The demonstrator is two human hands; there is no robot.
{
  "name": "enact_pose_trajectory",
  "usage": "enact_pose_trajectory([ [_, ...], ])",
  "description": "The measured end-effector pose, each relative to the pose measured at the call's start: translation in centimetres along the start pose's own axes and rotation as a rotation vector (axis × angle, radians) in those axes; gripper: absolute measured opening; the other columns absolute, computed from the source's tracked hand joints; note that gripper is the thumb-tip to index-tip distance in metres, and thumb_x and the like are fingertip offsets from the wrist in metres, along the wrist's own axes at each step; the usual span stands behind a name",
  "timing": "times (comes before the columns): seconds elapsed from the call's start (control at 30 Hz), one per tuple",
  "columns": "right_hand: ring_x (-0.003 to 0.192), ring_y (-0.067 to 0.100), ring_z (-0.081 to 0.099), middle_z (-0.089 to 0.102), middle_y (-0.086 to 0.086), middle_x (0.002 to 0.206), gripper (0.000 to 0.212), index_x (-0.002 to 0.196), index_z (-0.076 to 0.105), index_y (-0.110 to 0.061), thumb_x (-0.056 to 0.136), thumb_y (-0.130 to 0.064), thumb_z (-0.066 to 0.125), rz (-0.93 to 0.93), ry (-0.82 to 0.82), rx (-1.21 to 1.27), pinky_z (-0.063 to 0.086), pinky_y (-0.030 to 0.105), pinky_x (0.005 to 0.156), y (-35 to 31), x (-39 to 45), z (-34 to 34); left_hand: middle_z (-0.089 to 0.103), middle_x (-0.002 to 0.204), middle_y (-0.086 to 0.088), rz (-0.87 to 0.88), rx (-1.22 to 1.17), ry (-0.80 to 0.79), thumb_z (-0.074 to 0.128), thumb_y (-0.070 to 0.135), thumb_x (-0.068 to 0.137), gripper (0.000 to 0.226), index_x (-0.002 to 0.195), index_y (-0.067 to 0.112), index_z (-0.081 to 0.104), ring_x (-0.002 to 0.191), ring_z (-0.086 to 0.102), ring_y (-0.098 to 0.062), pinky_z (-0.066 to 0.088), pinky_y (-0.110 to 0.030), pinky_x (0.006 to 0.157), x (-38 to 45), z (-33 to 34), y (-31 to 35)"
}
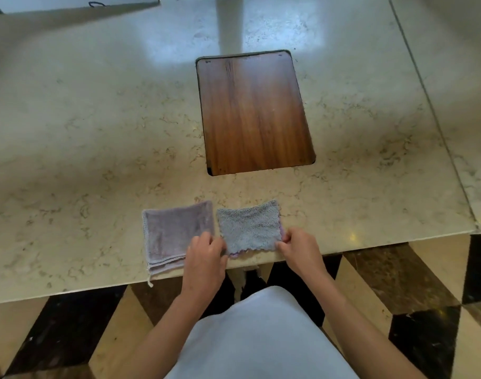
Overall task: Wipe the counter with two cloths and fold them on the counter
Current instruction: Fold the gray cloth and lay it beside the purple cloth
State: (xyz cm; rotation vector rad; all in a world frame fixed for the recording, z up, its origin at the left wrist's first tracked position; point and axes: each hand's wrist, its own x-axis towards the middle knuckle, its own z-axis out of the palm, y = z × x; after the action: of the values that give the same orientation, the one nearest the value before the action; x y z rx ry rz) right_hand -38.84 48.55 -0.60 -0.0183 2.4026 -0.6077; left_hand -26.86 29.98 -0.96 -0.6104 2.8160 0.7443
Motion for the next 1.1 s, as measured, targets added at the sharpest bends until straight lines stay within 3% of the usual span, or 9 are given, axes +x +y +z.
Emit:
enact_pose_trajectory([
  [0.37,0.060,0.014,0.045,0.053,0.001,0.069,0.015,0.074,0.049,-0.014,0.087,-0.011,0.056,-0.077,-0.102,0.142,0.034,0.028,0.053,0.3,0.8,-2.3,0.055,0.083,-0.004,0.062,0.161,0.073,0.062,0.014,0.093,0.009,0.085,0.011,0.063,0.075,0.047,-0.023,0.047,-0.039,0.066,-0.9,-0.3,1.3],
  [0.47,0.060,0.014,0.045,0.054,0.000,0.070,0.016,0.074,0.049,-0.015,0.087,-0.010,0.057,-0.108,-0.050,0.176,0.035,0.028,0.054,0.6,0.9,-2.7,0.053,0.079,-0.004,0.045,0.165,0.109,0.060,0.015,0.093,0.012,0.083,0.011,0.062,0.071,0.045,-0.023,0.046,-0.039,0.061,-1.0,-0.5,2.2],
  [0.63,0.063,0.015,0.047,0.057,0.002,0.074,0.012,0.081,0.051,-0.013,0.091,-0.010,0.057,-0.109,-0.028,-0.018,0.036,0.032,0.055,1.7,1.3,-2.9,0.059,0.090,-0.001,0.035,0.192,-0.041,0.059,0.019,0.096,0.011,0.093,0.013,0.067,0.080,0.048,-0.020,0.044,-0.034,0.072,-0.9,0.3,2.5],
  [0.77,0.066,0.016,0.053,0.059,-0.001,0.075,0.013,0.083,0.055,-0.017,0.094,-0.012,0.059,-0.299,0.211,-0.117,0.046,0.033,0.057,0.6,1.4,-2.6,0.060,0.087,-0.006,0.035,0.138,0.107,0.061,0.000,0.085,0.016,0.098,0.006,0.070,0.076,0.052,-0.024,0.048,-0.040,0.066,-0.1,0.4,3.4],
  [0.87,0.086,0.027,0.064,0.070,0.009,0.098,0.022,0.107,0.069,-0.006,0.087,0.001,0.065,-0.692,0.260,-0.268,0.056,0.041,0.074,-0.1,1.2,-1.1,0.067,0.109,-0.012,0.186,0.149,0.146,0.067,0.002,0.084,0.035,0.119,0.001,0.067,0.095,0.062,-0.027,0.053,-0.037,0.080,0.8,1.4,4.8],
  [0.93,0.121,0.037,0.062,0.066,0.017,0.132,0.040,0.130,0.063,-0.003,0.091,-0.009,0.067,-0.854,0.196,-0.431,0.053,0.048,0.100,0.4,2.0,0.0,0.057,0.141,-0.018,0.240,0.235,0.060,0.059,0.017,0.096,0.049,0.141,0.000,0.052,0.128,0.055,-0.034,0.047,-0.043,0.103,1.1,2.4,4.9],
  [1.0,0.153,0.029,0.027,0.030,0.010,0.164,0.060,0.156,0.033,-0.009,0.103,-0.032,0.048,-0.814,0.091,-0.577,0.027,0.048,0.124,1.0,2.9,0.5,0.019,0.166,-0.015,0.178,0.343,-0.070,0.032,0.036,0.107,0.062,0.159,0.004,0.021,0.154,0.020,-0.033,0.023,-0.050,0.121,1.4,2.8,4.3],
  [1.07,0.157,0.023,0.000,0.002,0.004,0.169,0.066,0.161,0.006,-0.013,0.106,-0.046,0.023,-0.749,0.047,-0.662,0.010,0.046,0.128,1.8,3.7,0.7,-0.011,0.167,-0.011,0.149,0.408,-0.154,0.011,0.047,0.107,0.067,0.160,0.009,-0.003,0.156,-0.008,-0.028,0.005,-0.050,0.125,1.5,3.2,3.3],
  [1.1,0.157,0.023,-0.001,0.001,0.004,0.169,0.066,0.161,0.004,-0.013,0.106,-0.048,0.018,-0.736,0.056,-0.684,0.009,0.047,0.128,2.1,3.7,0.8,-0.012,0.167,-0.010,0.151,0.415,-0.161,0.007,0.048,0.106,0.068,0.160,0.010,-0.004,0.155,-0.010,-0.027,0.003,-0.050,0.125,1.4,3.3,3.1],
])
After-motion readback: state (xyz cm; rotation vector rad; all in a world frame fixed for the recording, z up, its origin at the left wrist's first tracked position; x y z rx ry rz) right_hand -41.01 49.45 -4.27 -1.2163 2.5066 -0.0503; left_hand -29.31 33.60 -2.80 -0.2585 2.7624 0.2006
